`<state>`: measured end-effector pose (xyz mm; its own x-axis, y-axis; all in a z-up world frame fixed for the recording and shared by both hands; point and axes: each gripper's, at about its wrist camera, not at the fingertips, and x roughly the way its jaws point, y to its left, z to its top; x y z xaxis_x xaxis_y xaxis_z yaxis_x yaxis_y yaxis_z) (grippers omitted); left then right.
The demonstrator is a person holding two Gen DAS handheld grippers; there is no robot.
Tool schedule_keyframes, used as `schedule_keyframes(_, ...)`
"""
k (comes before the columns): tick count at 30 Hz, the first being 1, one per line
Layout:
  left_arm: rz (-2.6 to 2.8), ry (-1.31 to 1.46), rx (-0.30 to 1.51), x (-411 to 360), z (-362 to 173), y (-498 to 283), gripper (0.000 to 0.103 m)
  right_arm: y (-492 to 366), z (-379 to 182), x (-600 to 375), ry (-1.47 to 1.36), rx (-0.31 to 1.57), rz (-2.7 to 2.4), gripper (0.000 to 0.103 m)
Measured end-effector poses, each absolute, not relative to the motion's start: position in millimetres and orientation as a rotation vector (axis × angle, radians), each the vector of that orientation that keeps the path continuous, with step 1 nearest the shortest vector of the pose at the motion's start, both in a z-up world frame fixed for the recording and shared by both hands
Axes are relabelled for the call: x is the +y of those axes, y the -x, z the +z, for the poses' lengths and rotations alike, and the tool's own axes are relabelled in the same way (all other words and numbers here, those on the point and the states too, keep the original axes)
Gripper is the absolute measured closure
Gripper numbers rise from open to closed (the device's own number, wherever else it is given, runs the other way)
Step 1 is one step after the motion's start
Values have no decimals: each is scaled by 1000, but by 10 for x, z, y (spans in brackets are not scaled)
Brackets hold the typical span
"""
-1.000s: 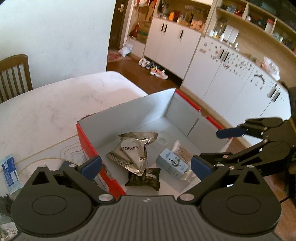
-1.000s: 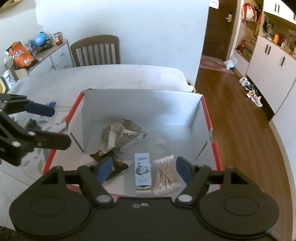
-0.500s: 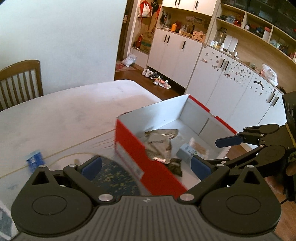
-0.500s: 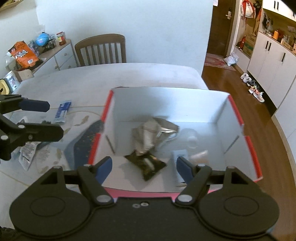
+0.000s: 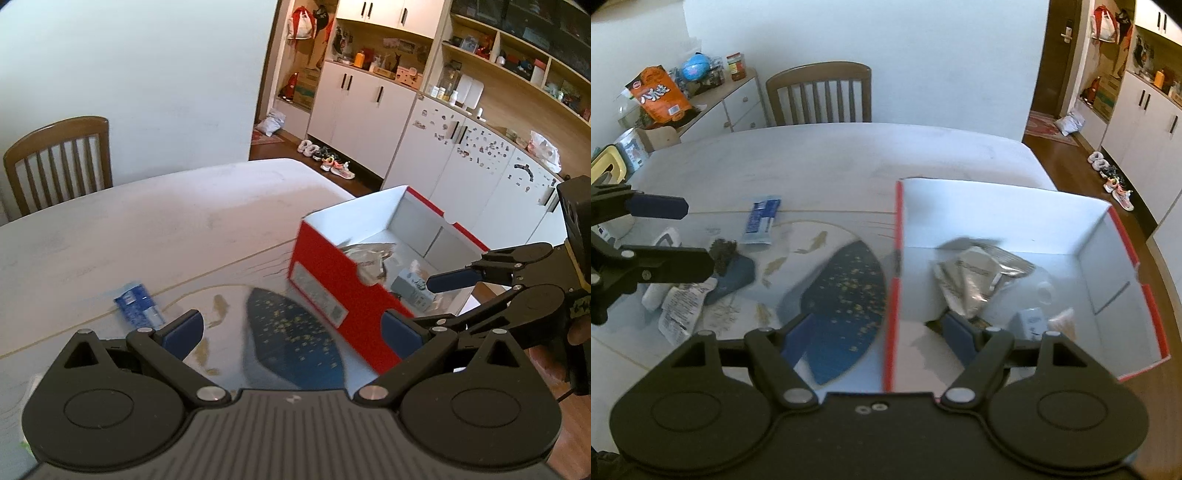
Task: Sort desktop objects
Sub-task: 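Withdraw both open tools from the box back over the table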
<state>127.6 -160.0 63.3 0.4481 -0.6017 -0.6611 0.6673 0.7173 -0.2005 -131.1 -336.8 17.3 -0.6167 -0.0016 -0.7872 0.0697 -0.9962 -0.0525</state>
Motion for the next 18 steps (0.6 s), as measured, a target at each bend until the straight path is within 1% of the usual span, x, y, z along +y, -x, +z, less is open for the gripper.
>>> schedule_keyframes(18, -667, -59, 782, -728, 384, -1391, 0, 1611, -35, -4095, -1354, 165, -2696, 27)
